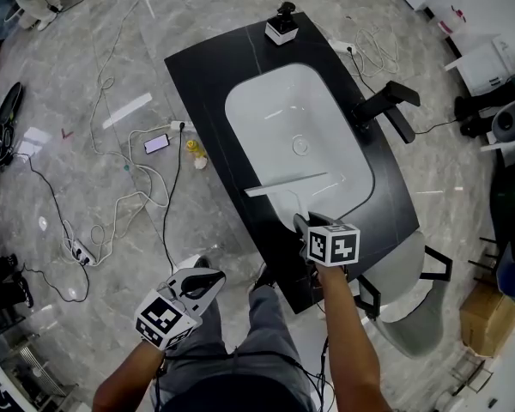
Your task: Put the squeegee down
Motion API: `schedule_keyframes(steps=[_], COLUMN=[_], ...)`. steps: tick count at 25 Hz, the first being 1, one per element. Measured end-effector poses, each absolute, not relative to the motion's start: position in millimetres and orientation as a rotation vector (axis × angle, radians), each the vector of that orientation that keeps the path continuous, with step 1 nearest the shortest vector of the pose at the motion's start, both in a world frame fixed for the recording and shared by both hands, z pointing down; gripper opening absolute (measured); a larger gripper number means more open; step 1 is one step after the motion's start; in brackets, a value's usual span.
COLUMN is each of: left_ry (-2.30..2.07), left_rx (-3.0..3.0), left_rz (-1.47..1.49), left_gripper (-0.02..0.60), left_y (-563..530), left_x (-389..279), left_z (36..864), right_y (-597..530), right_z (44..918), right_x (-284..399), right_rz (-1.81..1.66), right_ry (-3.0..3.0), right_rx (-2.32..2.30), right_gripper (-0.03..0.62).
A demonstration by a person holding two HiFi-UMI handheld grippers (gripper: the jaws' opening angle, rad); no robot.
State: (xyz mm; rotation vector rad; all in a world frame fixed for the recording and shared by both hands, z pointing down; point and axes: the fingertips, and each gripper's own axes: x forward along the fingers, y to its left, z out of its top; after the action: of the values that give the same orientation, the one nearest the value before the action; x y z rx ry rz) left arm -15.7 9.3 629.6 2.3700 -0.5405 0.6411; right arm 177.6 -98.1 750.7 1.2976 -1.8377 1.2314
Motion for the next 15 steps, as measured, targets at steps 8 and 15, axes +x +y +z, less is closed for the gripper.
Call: schedule_keyframes(steps=[8,15], left_ry=[-0.545,-0.553], left_rx=[2.37,2.371], left_rz=[0.643,0.646], left_gripper=[0.005,0.005], left_y=[5,11], left_x=[-22,-29], left_z=[632,624], right_y=[-107,-104], right_z=[752,749], right_x=[176,175], right_rz=[1.212,1.219], right_ry=[-1.842,-1.834], right_rx=[1.313,1.354], right_gripper=[0.098,0.098])
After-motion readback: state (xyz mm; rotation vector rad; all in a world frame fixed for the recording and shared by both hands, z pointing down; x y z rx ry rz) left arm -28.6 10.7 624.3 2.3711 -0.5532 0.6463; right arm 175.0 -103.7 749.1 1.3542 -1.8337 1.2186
